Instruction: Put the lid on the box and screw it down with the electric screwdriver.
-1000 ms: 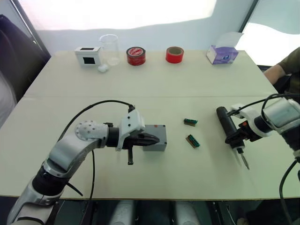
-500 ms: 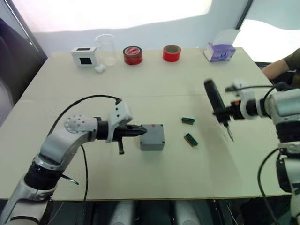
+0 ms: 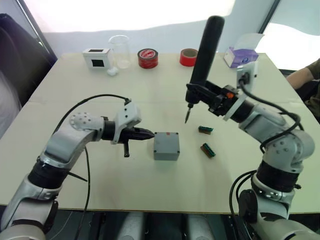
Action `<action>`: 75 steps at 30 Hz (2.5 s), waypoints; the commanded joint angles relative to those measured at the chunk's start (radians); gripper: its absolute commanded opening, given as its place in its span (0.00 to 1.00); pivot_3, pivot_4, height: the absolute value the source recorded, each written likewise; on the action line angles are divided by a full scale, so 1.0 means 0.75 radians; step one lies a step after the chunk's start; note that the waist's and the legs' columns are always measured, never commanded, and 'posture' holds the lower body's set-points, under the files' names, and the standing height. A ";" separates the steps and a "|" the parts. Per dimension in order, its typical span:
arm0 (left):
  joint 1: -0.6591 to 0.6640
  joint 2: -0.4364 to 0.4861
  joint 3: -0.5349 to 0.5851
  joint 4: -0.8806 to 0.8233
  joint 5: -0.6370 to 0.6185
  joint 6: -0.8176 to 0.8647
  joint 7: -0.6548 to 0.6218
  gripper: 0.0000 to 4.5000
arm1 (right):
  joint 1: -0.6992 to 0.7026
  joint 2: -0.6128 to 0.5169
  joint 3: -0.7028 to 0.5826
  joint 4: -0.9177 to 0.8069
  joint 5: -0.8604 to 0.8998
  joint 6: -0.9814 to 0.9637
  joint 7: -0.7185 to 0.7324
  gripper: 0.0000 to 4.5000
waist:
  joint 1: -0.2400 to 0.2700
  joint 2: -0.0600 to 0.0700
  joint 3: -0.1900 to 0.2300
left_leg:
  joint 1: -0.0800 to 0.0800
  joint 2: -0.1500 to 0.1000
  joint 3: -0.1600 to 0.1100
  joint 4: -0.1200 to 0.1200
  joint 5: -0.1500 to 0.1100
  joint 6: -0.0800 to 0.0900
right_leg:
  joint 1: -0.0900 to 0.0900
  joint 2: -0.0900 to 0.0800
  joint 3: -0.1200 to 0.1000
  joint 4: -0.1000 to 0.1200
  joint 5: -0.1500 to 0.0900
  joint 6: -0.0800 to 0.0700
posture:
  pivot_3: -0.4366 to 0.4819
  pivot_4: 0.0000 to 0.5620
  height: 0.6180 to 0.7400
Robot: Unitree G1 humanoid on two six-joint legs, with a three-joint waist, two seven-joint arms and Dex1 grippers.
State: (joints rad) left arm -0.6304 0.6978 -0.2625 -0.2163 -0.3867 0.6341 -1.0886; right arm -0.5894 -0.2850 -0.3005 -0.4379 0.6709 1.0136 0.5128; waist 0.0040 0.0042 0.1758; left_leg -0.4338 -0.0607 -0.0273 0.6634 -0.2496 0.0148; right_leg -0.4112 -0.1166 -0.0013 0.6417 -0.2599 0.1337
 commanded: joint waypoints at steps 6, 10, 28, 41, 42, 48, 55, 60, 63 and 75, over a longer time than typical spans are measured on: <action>-0.063 -0.115 -0.174 0.156 0.194 -0.159 -0.016 0.00 | 0.110 0.009 0.200 -0.064 -0.079 -0.289 0.001 0.41 | -0.013 0.000 0.000 | 0.000 0.000 0.000 0.001 -0.001 0.003 | -0.002 0.000 0.001 0.004 0.000 0.000 | 0.48 0.27 1.00; -0.052 -0.135 -0.187 0.182 0.231 -0.184 -0.025 0.00 | 0.141 0.018 0.254 -0.050 -0.112 -0.356 -0.021 0.41 | -0.022 0.000 0.000 | 0.001 0.000 0.000 0.001 -0.001 0.003 | -0.001 0.000 0.001 0.005 0.000 0.000 | 0.48 0.27 1.00; -0.007 -0.110 -0.129 0.124 0.216 -0.110 -0.042 0.00 | 0.280 0.016 0.385 0.057 -0.290 -0.634 -0.053 0.41 | -0.022 -0.001 0.000 | 0.004 0.000 0.000 0.001 -0.001 0.003 | 0.002 0.000 0.001 0.005 -0.001 0.000 | 0.48 0.27 1.00; 0.057 -0.091 -0.114 0.062 0.219 -0.063 -0.028 0.00 | 0.399 -0.054 0.511 0.119 -0.390 -0.683 -0.027 0.41 | -0.020 -0.008 -0.007 | 0.016 0.000 0.000 0.000 -0.002 0.004 | 0.012 0.000 0.001 0.004 -0.002 -0.001 | 0.48 0.27 1.00; 0.058 -0.093 -0.116 0.064 0.222 -0.064 -0.027 0.00 | 0.399 -0.056 0.518 0.126 -0.400 -0.682 -0.032 0.41 | -0.020 -0.008 -0.008 | 0.019 0.000 0.000 0.000 -0.002 0.004 | 0.014 0.000 0.001 0.003 -0.003 -0.002 | 0.48 0.27 1.00; 0.061 -0.100 -0.130 0.080 0.239 -0.072 -0.022 0.00 | 0.414 -0.056 0.570 0.138 -0.437 -0.654 -0.053 0.41 | -0.019 -0.010 -0.011 | 0.035 0.001 -0.001 -0.005 -0.004 0.005 | 0.028 0.000 -0.001 -0.006 -0.005 -0.002 | 0.48 0.27 1.00; 0.066 -0.101 -0.127 0.082 0.236 -0.071 -0.014 0.00 | 0.433 -0.041 0.578 0.152 -0.444 -0.636 -0.085 0.41 | -0.017 -0.015 -0.026 | 0.036 0.001 -0.002 -0.008 -0.004 0.005 | 0.029 0.000 -0.001 -0.010 -0.005 -0.002 | 0.48 0.27 1.00; 0.057 -0.110 -0.130 0.094 0.237 -0.072 -0.010 0.00 | 0.421 -0.038 0.560 0.162 -0.432 -0.651 -0.080 0.41 | -0.016 -0.015 -0.027 | 0.036 0.001 -0.002 -0.011 -0.004 0.005 | 0.029 0.000 -0.001 -0.011 -0.005 -0.002 | 0.48 0.27 1.00; 0.058 -0.111 -0.130 0.095 0.239 -0.073 -0.010 0.00 | 0.414 -0.025 0.550 0.161 -0.421 -0.661 -0.081 0.41 | -0.015 -0.015 -0.027 | 0.036 0.001 -0.002 -0.013 -0.004 0.005 | 0.029 -0.001 -0.001 -0.012 -0.005 -0.002 | 0.48 0.27 1.00; 0.070 -0.099 -0.132 0.107 0.249 -0.094 -0.012 0.00 | 0.401 -0.010 0.538 0.153 -0.409 -0.665 -0.076 0.41 | -0.016 -0.015 -0.027 | 0.037 0.001 -0.002 -0.016 -0.004 0.005 | 0.028 -0.001 -0.002 -0.014 -0.005 -0.002 | 0.48 0.27 1.00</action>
State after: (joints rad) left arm -0.5918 0.6109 -0.3475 -0.1416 -0.2252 0.5589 -1.0999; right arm -0.3211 -0.2854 0.0911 -0.3774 0.3692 0.4685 0.4515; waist -0.0079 -0.0070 0.1554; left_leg -0.4064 -0.0598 -0.0291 0.6516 -0.2523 0.0184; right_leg -0.3901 -0.1171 -0.0024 0.6315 -0.2638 0.1324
